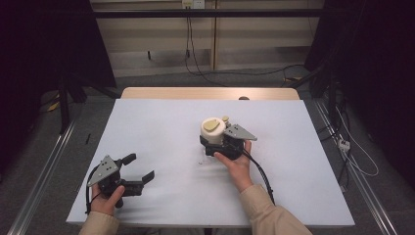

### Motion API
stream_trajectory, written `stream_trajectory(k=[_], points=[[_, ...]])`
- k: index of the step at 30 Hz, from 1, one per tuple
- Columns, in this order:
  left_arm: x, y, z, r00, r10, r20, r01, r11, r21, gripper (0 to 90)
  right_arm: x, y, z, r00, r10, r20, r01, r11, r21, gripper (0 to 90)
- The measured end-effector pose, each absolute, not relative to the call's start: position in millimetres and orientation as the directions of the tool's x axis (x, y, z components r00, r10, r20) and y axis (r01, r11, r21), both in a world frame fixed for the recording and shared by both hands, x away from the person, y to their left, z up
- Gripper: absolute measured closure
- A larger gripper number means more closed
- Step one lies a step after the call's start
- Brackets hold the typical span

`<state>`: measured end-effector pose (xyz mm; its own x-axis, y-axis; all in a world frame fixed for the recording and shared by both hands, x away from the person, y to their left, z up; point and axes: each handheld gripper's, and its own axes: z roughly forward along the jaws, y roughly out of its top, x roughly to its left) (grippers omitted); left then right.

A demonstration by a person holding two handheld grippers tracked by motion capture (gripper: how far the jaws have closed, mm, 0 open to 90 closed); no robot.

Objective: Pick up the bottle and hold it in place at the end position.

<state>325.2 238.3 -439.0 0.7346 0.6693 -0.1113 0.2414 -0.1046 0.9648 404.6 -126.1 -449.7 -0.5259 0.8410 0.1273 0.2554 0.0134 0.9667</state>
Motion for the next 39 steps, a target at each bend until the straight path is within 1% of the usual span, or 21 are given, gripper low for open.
stream_trajectory(k=[18, 39], points=[[324.5, 241.2, -439.9, 0.730, 0.675, -0.110, 0.242, -0.105, 0.965, 3.8, 407.3, -126.5, -447.3, -0.525, 0.840, 0.137, 0.255, 0.002, 0.967, 6.8], [323.3, 243.5, -440.2, 0.724, 0.680, -0.115, 0.245, -0.098, 0.965, 3.8, 413.3, -118.9, -445.9, -0.536, 0.835, 0.121, 0.244, 0.016, 0.970, 6.8]])
